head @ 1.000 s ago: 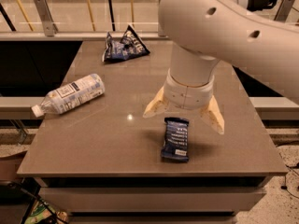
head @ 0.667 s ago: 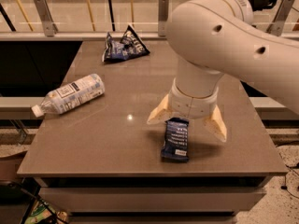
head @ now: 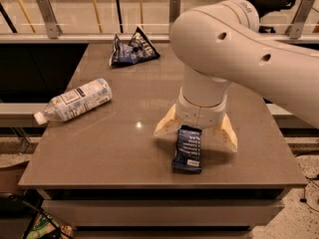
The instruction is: Move rxbar blueberry near blue chip bag
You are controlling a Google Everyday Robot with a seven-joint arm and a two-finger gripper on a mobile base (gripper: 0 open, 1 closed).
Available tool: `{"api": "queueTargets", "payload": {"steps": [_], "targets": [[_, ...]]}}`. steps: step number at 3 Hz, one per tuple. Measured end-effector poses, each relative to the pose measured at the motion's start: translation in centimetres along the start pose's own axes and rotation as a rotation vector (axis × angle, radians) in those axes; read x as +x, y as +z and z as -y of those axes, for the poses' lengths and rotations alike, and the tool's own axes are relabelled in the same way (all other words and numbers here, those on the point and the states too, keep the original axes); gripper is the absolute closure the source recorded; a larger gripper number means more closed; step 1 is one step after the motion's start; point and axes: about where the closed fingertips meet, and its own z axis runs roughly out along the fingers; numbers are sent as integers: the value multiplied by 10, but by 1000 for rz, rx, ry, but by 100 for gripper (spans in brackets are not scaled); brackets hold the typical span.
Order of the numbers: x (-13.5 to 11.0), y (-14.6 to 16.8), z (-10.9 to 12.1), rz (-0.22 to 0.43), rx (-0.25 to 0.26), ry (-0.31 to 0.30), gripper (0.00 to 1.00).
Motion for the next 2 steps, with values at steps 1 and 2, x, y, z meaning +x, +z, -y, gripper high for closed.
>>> {"api": "queueTargets", "payload": {"steps": [1, 2], "targets": [[1, 6, 7, 18, -11, -22, 16], [1, 5, 6, 15, -9, -20, 41]]}}
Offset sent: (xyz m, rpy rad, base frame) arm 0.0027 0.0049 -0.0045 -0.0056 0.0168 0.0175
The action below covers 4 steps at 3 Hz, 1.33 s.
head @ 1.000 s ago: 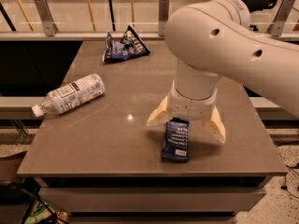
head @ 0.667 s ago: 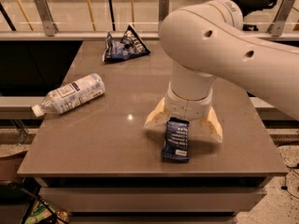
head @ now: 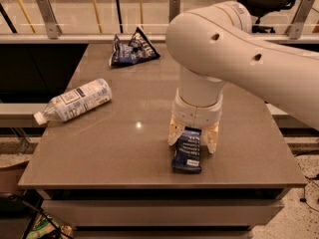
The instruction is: Move rxbar blueberry near blue chip bag
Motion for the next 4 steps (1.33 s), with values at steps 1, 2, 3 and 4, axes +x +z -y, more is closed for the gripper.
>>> {"api": "queueTargets", "payload": {"steps": [1, 2, 3, 4], "targets": [[0, -1, 0, -2, 1, 0, 63], [0, -3, 0, -2, 1, 0, 86], [0, -3, 0, -4, 3, 0, 100], [0, -4, 0, -5, 2, 0, 100]]}}
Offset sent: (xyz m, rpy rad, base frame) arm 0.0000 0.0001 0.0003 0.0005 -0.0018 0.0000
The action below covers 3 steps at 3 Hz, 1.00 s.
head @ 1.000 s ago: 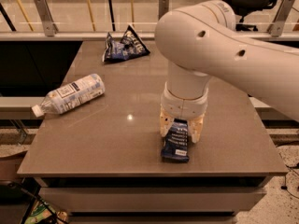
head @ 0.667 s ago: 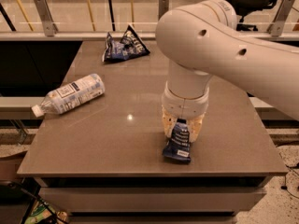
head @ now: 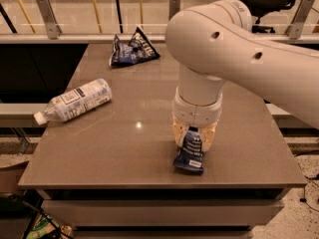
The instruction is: Move rxbar blueberry near blue chip bag
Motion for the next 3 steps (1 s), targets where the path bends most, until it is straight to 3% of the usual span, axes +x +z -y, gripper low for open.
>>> {"api": "queueTargets", "payload": {"steps": [1, 2, 3], "targets": [[4, -17, -2, -15, -4, 14, 100], [16, -33, -4, -39, 26, 40, 100], [37, -55, -4, -81, 89, 51, 100]]}}
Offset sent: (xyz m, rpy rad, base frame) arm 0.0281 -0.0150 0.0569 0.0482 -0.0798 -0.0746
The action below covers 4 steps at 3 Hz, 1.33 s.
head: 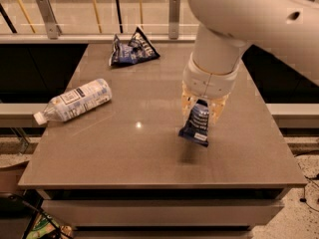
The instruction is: Move rxbar blueberry near blue chip bag
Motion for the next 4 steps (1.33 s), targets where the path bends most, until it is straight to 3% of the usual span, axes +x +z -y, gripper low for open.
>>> {"api": "queueTargets", "payload": {"steps": [2, 4], "targets": [[57, -38, 12, -58, 113, 48, 100], [120, -52, 44, -80, 165, 86, 100]]}}
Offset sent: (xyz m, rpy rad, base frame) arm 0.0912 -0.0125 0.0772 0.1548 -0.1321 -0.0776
